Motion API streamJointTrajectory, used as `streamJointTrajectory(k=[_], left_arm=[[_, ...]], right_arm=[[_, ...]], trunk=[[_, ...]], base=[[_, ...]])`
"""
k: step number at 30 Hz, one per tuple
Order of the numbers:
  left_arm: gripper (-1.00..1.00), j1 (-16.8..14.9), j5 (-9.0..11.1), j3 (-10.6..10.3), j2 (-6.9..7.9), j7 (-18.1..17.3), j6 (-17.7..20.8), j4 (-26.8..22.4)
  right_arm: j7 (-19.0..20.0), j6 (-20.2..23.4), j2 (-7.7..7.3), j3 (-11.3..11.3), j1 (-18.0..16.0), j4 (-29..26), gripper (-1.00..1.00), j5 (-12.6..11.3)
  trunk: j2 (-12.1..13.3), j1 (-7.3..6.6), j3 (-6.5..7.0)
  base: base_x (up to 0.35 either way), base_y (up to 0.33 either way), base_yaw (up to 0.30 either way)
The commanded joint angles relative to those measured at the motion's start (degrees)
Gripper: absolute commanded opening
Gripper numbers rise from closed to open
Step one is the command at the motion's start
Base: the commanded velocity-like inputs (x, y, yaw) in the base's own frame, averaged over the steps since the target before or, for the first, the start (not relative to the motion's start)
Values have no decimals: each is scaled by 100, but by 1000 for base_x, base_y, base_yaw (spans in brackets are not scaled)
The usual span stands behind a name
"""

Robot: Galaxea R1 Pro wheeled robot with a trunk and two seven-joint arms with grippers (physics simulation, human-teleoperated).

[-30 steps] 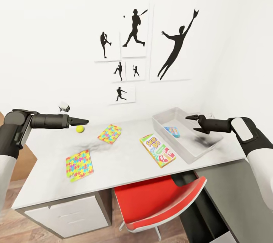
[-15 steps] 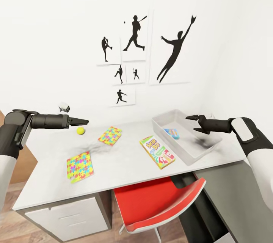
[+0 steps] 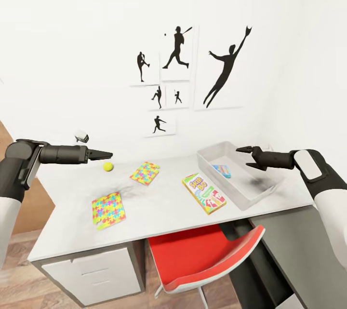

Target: Put all the toys in the child's room - the three board games (two on the bed and one on the table), the two jigsaw puzzles on the table, and the tennis ball on the table - inside the toy box on the table in the child's room.

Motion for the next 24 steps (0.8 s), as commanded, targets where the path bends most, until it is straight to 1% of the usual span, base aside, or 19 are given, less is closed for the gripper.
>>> streamJointTrajectory(k=[1,5,9,24], left_arm=[[100,-5,-11,-1,1,-24,60,-1],[100,-5,-12,-1,1,-24,60,-1],[100,-5,-14,-1,1,-24,60,-1],[100,-5,-20,-1,3,-24,56,7]], right_arm=[[53,14,-2,-1,-6,1,100,52],[50,-21,1,3,-6,3,100,53],[46,-130,2,5,-5,8,100,58],[44,-179,2,7,3,3,100,61]], trunk=[[-13,3,-11],[-13,3,-5],[-13,3,3],[-13,3,35]], base=[[-25,21,19],[-13,10,41],[-71,16,203],[-229,108,275]])
